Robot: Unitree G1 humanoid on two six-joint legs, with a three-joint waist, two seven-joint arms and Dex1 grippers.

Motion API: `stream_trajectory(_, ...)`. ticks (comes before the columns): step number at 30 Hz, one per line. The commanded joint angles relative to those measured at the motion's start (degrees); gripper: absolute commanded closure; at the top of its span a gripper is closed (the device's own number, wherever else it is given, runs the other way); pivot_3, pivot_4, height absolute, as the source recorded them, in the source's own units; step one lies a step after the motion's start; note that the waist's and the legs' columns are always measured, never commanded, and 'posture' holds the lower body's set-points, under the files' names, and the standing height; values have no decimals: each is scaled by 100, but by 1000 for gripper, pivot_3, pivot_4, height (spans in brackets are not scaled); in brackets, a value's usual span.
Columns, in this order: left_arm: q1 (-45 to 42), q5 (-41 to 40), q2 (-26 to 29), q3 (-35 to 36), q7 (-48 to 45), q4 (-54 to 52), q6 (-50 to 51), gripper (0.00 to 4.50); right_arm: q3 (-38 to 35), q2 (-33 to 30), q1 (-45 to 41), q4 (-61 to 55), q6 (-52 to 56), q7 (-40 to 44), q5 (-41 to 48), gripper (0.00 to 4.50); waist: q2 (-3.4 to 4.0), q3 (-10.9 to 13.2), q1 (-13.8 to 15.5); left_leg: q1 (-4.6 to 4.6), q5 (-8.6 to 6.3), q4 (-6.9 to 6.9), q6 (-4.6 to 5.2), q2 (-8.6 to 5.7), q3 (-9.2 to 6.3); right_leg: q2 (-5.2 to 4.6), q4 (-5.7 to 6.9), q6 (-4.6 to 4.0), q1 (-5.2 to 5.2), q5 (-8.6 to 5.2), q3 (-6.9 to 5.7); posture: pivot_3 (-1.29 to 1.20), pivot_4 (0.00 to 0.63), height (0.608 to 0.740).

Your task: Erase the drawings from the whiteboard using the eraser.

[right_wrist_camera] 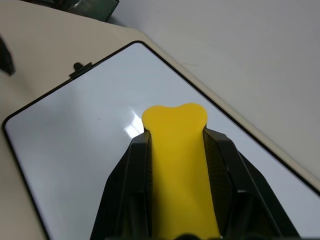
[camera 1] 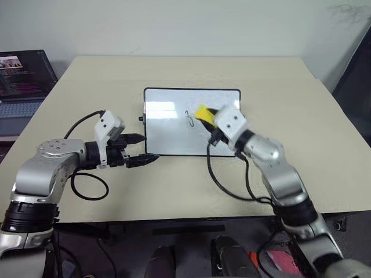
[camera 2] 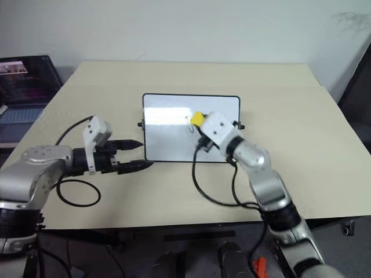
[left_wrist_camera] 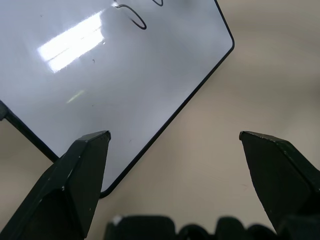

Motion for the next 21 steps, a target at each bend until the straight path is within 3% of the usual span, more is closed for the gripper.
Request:
stream_trajectory(1, -206, -8, 2, 5, -1, -80, 32, 0, 94, 75, -525, 782, -219, -102, -187, 3378, 0, 0, 1, -1, 0, -1, 0, 0, 0, 0, -1, -1, -1, 0, 0, 0, 150, 740)
stream_trajectory(12, -228, -24, 16, -42, -26, -211, 94, 0, 231, 250, -1570, 2303, -467, -84, -421, 3378, 0, 0, -15, -2, -1, -5, -1, -1, 0, -3, 2, -7, -4, 5, 0, 0, 150, 740)
stream_trajectory(21, -175, -25, -18, -35, -5, -263, 115, 0, 608, 127, -1248, 2107, -66, 591, -544, 3378, 0, 0, -6, -2, -1, -3, -1, -3, -3, -3, 2, -20, -2, 12, -2, 0, 150, 740)
